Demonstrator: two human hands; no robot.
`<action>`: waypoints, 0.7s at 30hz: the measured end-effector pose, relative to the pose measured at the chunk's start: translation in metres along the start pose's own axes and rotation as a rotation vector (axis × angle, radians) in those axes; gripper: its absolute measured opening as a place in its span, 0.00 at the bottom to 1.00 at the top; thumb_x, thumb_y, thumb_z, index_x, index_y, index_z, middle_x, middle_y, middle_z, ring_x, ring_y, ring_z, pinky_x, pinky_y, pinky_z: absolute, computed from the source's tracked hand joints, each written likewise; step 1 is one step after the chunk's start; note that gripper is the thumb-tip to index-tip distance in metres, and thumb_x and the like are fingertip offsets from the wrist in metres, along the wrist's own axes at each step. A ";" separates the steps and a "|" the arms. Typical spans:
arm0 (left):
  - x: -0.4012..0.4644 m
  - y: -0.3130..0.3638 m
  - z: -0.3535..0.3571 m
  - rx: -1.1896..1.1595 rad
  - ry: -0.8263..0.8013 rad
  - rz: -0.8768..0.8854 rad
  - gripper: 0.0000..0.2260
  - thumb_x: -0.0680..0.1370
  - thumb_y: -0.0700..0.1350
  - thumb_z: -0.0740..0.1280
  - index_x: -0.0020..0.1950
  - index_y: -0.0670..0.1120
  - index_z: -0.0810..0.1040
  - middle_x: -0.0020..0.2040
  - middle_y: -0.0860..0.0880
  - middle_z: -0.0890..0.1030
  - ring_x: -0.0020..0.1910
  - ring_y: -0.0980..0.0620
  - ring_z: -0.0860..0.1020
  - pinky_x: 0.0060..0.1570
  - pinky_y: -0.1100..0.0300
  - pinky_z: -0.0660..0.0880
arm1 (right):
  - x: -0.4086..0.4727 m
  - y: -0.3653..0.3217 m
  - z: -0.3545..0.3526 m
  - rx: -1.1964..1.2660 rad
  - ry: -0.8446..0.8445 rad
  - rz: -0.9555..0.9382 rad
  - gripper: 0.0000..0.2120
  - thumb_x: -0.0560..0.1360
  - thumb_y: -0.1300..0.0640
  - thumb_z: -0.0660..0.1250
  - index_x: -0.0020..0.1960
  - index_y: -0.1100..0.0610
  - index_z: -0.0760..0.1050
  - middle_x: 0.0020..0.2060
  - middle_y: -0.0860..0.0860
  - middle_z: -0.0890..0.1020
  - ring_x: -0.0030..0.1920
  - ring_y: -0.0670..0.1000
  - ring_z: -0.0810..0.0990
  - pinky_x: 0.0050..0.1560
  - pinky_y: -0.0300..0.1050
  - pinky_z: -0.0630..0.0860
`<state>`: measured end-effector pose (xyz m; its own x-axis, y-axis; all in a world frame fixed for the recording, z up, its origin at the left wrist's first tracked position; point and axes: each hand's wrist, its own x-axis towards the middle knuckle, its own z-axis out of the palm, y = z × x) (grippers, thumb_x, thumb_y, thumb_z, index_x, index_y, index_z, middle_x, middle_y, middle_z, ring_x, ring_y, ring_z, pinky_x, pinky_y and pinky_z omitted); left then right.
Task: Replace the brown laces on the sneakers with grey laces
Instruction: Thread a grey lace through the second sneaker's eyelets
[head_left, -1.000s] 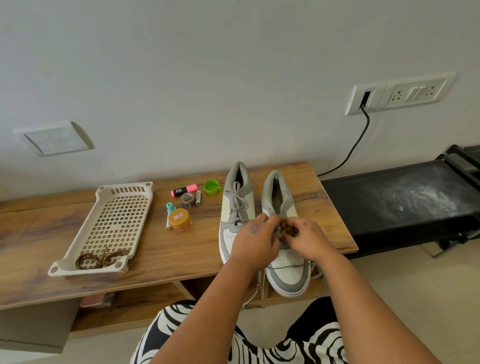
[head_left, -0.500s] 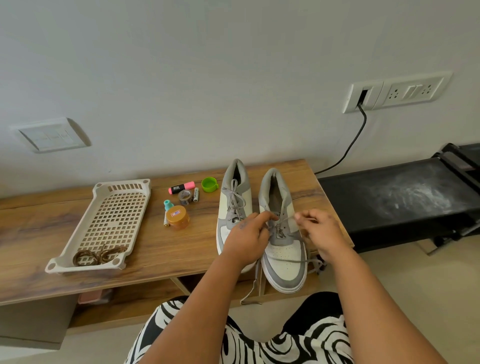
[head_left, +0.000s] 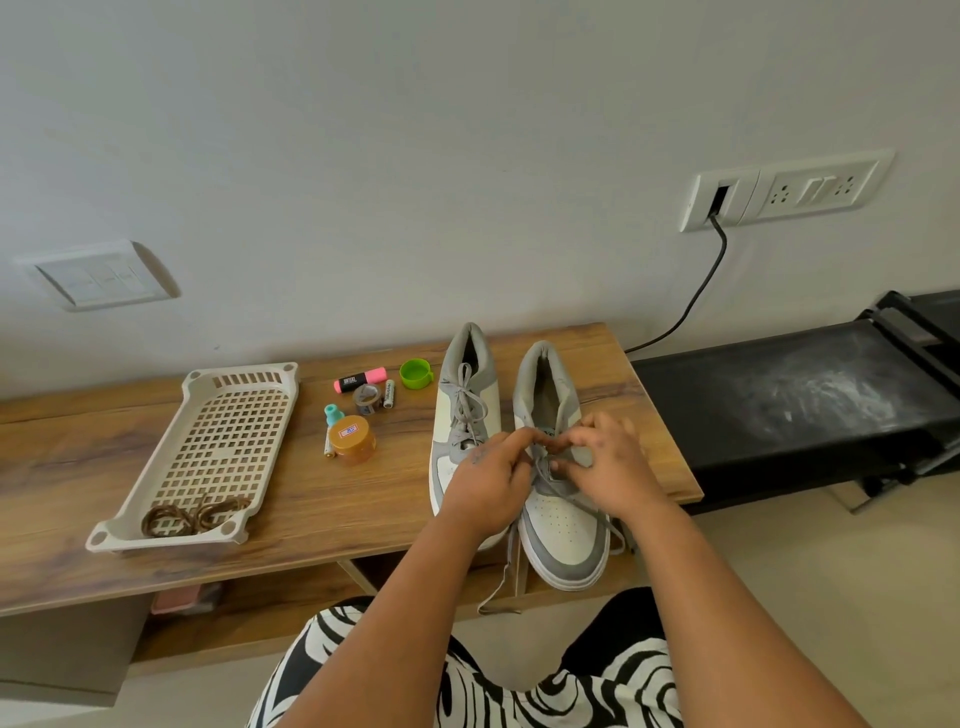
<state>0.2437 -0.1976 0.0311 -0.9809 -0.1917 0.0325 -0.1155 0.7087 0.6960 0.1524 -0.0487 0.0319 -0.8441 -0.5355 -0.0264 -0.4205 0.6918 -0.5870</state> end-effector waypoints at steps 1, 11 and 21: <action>0.000 0.000 0.000 0.005 0.002 0.004 0.17 0.80 0.40 0.58 0.65 0.54 0.75 0.51 0.49 0.77 0.49 0.53 0.74 0.48 0.58 0.72 | 0.000 -0.001 0.000 -0.024 0.001 -0.012 0.05 0.73 0.47 0.72 0.49 0.42 0.80 0.51 0.42 0.69 0.59 0.50 0.64 0.61 0.54 0.67; 0.000 0.001 0.004 0.067 -0.002 0.015 0.17 0.81 0.43 0.57 0.66 0.59 0.72 0.52 0.53 0.80 0.48 0.54 0.77 0.47 0.57 0.75 | -0.007 0.034 -0.034 0.124 0.470 0.408 0.02 0.77 0.50 0.69 0.46 0.47 0.78 0.58 0.50 0.76 0.63 0.58 0.66 0.60 0.58 0.64; 0.001 0.000 0.020 0.243 0.087 0.071 0.15 0.83 0.51 0.55 0.69 0.56 0.68 0.55 0.51 0.74 0.52 0.50 0.75 0.50 0.54 0.70 | -0.002 0.004 -0.006 -0.118 0.059 -0.063 0.10 0.75 0.52 0.70 0.57 0.44 0.80 0.52 0.43 0.67 0.59 0.49 0.64 0.60 0.50 0.67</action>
<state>0.2400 -0.1837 0.0169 -0.9719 -0.1861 0.1442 -0.0913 0.8625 0.4977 0.1506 -0.0420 0.0350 -0.8316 -0.5524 0.0573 -0.5064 0.7120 -0.4864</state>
